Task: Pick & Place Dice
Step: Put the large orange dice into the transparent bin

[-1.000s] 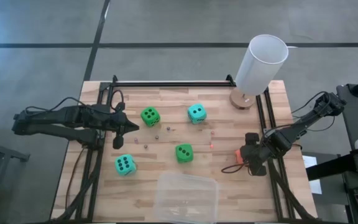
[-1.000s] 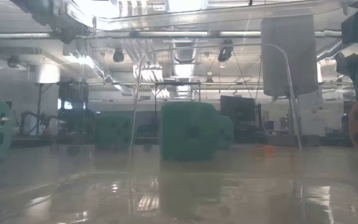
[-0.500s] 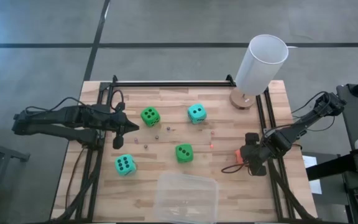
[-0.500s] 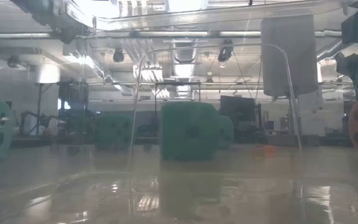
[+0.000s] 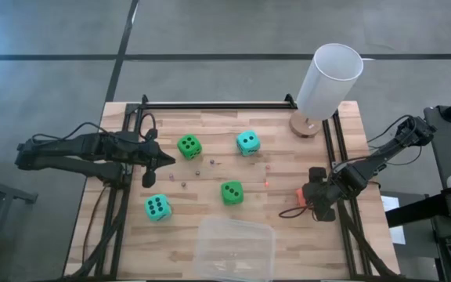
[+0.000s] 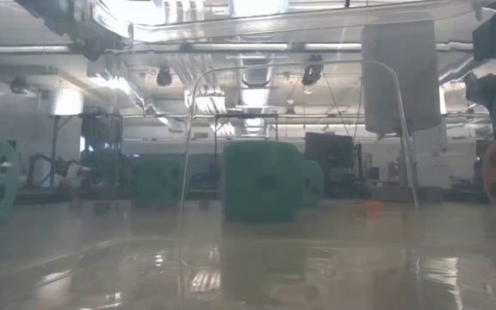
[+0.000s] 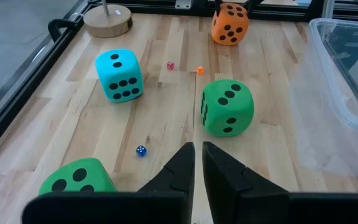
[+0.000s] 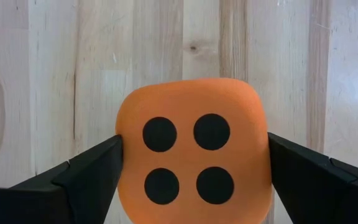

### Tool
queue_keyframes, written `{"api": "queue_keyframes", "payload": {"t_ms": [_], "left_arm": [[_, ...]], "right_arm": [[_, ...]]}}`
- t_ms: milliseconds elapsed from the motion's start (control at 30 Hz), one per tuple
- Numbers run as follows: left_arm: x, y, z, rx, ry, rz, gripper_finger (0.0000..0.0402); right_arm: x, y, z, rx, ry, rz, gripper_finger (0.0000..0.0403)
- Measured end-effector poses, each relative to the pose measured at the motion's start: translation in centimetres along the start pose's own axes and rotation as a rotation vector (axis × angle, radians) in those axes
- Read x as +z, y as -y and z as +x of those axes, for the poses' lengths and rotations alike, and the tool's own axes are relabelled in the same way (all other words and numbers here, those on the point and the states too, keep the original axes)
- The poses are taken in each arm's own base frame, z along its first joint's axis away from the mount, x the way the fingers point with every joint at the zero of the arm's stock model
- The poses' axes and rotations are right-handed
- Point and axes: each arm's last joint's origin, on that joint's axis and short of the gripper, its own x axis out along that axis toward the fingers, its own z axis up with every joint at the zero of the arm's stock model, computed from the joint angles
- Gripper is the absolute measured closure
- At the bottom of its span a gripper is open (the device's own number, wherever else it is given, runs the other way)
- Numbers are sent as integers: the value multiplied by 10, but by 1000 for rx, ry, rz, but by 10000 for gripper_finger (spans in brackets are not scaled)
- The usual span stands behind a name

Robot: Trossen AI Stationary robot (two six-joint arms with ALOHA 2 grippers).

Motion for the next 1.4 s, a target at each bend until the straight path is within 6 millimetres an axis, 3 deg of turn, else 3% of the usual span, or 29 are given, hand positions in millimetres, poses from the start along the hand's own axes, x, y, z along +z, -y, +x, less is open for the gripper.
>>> {"api": "queue_keyframes", "payload": {"t_ms": [1100,1400], "left_arm": [[0,0,0,0,0,0,364],[0,0,0,0,0,-1,364]], "right_arm": [[6,0,-16,22,92,15,37],[17,-3,-33,36,164,9,37]]}}
